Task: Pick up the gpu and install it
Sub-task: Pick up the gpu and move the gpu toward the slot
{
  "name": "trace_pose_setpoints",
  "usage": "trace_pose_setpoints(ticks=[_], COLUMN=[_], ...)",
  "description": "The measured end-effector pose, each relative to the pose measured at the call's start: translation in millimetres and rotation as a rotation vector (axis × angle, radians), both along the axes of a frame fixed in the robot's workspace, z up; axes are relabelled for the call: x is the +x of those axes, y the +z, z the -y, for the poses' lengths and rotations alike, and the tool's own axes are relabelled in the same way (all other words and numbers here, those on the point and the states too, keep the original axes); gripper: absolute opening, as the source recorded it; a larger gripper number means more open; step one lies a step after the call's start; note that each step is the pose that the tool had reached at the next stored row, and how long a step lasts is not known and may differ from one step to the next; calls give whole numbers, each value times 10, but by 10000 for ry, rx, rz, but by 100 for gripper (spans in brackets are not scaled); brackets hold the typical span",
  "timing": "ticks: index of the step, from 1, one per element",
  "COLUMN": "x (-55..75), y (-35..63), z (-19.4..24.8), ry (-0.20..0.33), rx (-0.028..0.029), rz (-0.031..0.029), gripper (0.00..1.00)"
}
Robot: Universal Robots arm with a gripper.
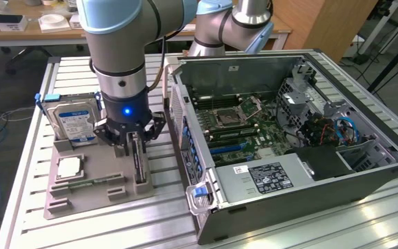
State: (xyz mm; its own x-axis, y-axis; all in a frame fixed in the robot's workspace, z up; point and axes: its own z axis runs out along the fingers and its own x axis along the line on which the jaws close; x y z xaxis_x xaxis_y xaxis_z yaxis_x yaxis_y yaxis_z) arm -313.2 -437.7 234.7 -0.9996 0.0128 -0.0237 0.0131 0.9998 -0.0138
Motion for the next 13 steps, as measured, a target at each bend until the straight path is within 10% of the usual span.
trace_pose_setpoints(ticks=[13], x=[0], y=[-1], z=[24], ry=[-1], rx=[0], rz=[0], gripper=[41])
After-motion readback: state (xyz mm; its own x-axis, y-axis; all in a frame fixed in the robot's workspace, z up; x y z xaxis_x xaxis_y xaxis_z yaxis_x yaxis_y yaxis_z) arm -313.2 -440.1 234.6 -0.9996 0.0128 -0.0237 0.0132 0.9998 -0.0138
